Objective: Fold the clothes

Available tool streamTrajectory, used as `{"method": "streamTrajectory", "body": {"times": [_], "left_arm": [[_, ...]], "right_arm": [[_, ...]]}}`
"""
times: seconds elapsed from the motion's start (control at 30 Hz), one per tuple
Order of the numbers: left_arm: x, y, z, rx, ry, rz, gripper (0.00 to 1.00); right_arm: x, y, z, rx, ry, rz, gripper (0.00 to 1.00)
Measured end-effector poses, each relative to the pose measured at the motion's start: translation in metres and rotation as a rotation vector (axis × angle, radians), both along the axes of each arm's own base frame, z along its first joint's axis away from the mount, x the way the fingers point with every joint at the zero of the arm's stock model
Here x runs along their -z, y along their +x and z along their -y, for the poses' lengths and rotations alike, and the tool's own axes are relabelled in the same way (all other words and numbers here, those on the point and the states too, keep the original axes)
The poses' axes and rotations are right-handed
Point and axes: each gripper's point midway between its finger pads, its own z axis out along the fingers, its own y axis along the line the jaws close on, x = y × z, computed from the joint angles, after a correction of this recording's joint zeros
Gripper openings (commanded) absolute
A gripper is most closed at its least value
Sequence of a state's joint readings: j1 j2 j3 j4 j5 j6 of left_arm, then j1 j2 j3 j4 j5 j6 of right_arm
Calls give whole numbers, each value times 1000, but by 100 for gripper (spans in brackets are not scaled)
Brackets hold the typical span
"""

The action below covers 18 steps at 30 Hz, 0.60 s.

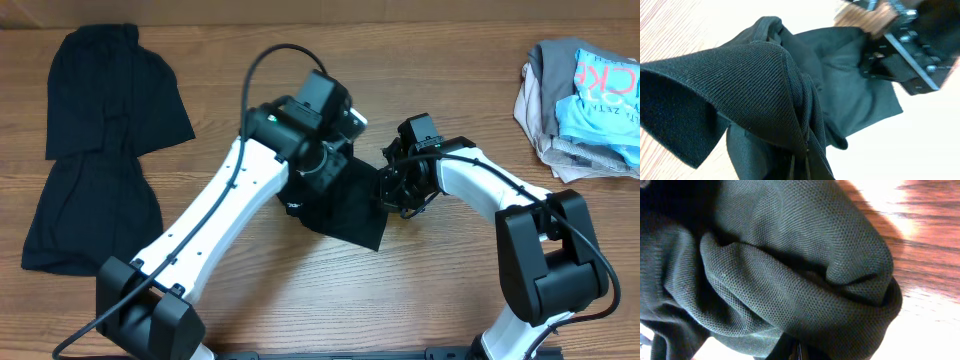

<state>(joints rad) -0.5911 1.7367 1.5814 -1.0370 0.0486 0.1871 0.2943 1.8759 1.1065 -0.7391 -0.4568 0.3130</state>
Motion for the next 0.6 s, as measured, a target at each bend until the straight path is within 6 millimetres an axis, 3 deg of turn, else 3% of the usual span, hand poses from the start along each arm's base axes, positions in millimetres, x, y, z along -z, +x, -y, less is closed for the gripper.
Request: {"method": "streamTrajectory", "body": {"times": [0.2, 0.43, 0.53, 0.6], "left_arm": [[-4, -9, 27, 65, -30, 24, 4], [3, -15, 37, 77, -36, 4, 4], [11, -14, 37, 67, -27, -15, 4], [14, -14, 38, 66, -23, -23, 4]], "right_arm": [[0, 1, 2, 12, 12, -10, 4], [-3, 3, 5, 35, 26, -22, 4], [-19, 18, 22, 105, 30, -13, 4], [-41, 35, 41, 167, 35, 21, 4]]}}
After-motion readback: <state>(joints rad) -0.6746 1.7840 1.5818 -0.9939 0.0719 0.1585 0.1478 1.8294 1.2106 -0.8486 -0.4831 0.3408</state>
